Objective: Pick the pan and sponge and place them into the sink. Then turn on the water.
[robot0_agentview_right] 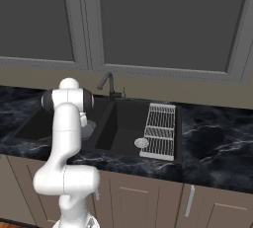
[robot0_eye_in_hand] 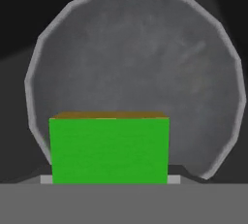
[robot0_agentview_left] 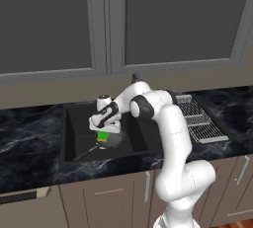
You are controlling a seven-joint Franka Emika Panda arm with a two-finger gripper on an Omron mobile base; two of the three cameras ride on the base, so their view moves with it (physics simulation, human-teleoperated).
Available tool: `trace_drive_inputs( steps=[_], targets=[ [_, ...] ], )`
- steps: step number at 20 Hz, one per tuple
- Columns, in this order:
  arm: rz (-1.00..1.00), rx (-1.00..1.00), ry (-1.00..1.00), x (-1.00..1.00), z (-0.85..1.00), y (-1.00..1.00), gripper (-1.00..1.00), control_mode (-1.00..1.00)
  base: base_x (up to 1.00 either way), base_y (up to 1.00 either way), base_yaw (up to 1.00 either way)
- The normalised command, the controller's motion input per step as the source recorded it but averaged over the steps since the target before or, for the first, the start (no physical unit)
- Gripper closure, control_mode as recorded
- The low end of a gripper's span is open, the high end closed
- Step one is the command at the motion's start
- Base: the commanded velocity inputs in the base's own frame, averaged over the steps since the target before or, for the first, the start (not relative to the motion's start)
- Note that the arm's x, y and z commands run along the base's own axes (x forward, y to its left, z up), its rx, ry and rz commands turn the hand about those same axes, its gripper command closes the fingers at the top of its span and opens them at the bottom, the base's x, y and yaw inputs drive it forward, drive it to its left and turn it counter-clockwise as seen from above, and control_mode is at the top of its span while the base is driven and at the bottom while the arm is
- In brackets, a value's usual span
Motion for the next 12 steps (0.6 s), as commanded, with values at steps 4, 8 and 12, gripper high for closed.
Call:
trace_drive_inputs(
  steps=[4, 8, 12],
  targets=[
    [-0.01, 0.0, 0.02, 0.15, -0.35, 0.02, 1.0, -1.0, 0.0, 0.0, 0.0],
    [-0.01, 0.0, 0.01, 0.16, -0.34, 0.0, 1.0, -1.0, 0.0, 0.0, 0.0],
    [-0.01, 0.0, 0.01, 0.16, -0.35, 0.0, 1.0, -1.0, 0.0, 0.0, 0.0]
  ],
)
